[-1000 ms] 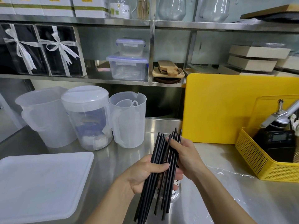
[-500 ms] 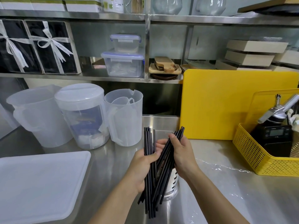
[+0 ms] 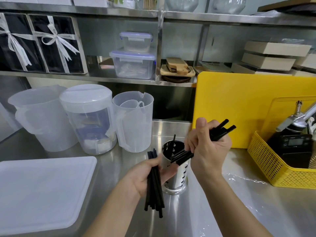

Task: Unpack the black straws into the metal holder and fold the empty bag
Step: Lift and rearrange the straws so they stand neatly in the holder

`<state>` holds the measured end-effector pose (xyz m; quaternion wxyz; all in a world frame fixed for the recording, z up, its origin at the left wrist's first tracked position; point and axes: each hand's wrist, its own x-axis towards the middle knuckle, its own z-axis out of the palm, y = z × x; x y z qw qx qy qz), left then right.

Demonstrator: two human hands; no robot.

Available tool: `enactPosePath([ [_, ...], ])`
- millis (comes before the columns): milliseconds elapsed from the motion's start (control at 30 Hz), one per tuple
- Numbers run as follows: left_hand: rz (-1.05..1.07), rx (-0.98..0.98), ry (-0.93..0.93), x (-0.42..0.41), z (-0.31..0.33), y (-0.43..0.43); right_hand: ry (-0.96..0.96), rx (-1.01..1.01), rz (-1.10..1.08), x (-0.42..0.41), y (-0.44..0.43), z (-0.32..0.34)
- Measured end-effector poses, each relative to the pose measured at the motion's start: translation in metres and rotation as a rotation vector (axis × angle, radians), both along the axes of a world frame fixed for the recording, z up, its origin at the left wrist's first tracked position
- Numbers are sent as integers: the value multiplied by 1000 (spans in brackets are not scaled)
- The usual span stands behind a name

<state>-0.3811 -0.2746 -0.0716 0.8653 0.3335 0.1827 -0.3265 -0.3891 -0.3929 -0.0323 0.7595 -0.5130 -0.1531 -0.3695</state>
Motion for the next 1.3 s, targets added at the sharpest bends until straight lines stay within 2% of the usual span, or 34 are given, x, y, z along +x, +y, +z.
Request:
enactPosePath([
  [100,-5,65,-20,3,1,8,-140,-84,36,-9,1,10],
  [200,-74,78,-149,-8,8,3,-209,-149,90,-17,13,10],
  [300,4,-1,-192,-6,20,2,-228,-469,129,-16,25,-11],
  [367,-51,-102,-284,5,25,11,-192,-637,150,-11,27,-30],
  [400,-38,-110,-246,11,27,14,-175,-670,156,-7,26,-37],
  [467,55,-107,-173,23,21,16,-137,-697,215,-1,21,-47],
  [667,357,-203,-223,46,14,28,168,-778,442,-7,6,-54],
  [700,435,-236,-225,49,15,32,230,-726,485,-8,4,-56],
  [767,601,-183,-282,52,20,36,369,-421,500,-12,7,-52],
  [900,765,114,-513,39,28,20,694,403,396,-1,21,-47],
  [967,780,275,-640,31,28,6,826,587,378,6,26,-48],
  [1067,729,455,-819,25,24,-6,952,692,379,13,33,-54],
  [1167,576,524,-925,18,22,-15,1006,709,527,13,35,-63],
  [1233,462,525,-932,16,20,-17,1003,608,638,9,34,-70],
  [1300,352,493,-926,15,19,-15,1000,344,631,6,30,-73],
])
